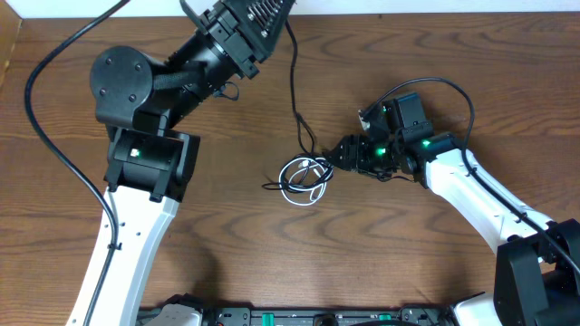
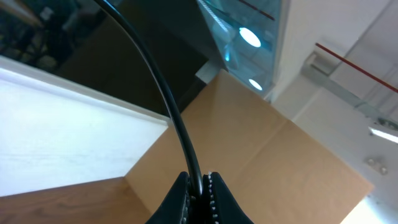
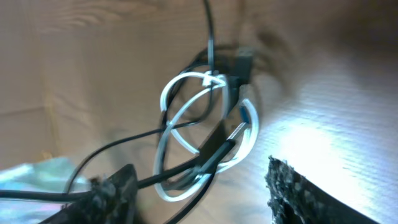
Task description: Untangle cables
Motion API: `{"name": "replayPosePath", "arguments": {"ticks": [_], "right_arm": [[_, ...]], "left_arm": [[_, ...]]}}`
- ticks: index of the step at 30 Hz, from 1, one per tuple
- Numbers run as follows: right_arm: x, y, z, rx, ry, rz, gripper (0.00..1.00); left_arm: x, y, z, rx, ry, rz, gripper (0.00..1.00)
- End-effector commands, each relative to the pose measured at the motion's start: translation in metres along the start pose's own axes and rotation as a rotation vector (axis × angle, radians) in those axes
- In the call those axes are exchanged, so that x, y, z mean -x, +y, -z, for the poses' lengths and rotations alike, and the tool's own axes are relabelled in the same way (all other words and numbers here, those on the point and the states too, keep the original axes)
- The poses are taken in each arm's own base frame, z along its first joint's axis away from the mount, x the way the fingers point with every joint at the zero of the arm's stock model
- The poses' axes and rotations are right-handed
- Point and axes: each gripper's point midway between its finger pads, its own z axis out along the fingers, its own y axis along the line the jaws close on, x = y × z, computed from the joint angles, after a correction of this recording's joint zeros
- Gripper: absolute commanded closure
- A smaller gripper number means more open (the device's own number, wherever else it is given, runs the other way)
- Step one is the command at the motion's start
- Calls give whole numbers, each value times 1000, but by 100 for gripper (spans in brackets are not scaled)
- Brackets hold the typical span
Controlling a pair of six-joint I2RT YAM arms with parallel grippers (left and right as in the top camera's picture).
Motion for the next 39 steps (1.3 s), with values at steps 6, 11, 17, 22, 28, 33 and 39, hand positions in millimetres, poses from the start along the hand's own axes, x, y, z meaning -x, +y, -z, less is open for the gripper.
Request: {"name": "replayPosePath", "arguments": {"ticks": [6, 11, 17, 22, 28, 33, 39], "right_arm": [[-26, 16, -10, 8, 87, -82, 31], [-34, 9, -25, -141, 23, -104, 36], [-24, 5, -35, -219, -75, -90, 40], [-16, 0, -57, -204, -85, -101, 47], [-16, -23, -76, -240, -53, -138, 56], [-9, -41, -68, -272, -61, -180, 61], [10, -79, -43, -336, -85, -229, 66]], "left_arm": [[14, 23, 9, 79, -30, -5, 93], [19, 28, 12, 94, -43, -9, 93], [26, 33, 16, 110, -60, -15, 93], [29, 32, 17, 108, -76, -18, 93], [53, 18, 24, 58, -157, -38, 92], [90, 17, 48, 41, -264, 0, 93], [135, 27, 88, 74, -393, 33, 92]]}}
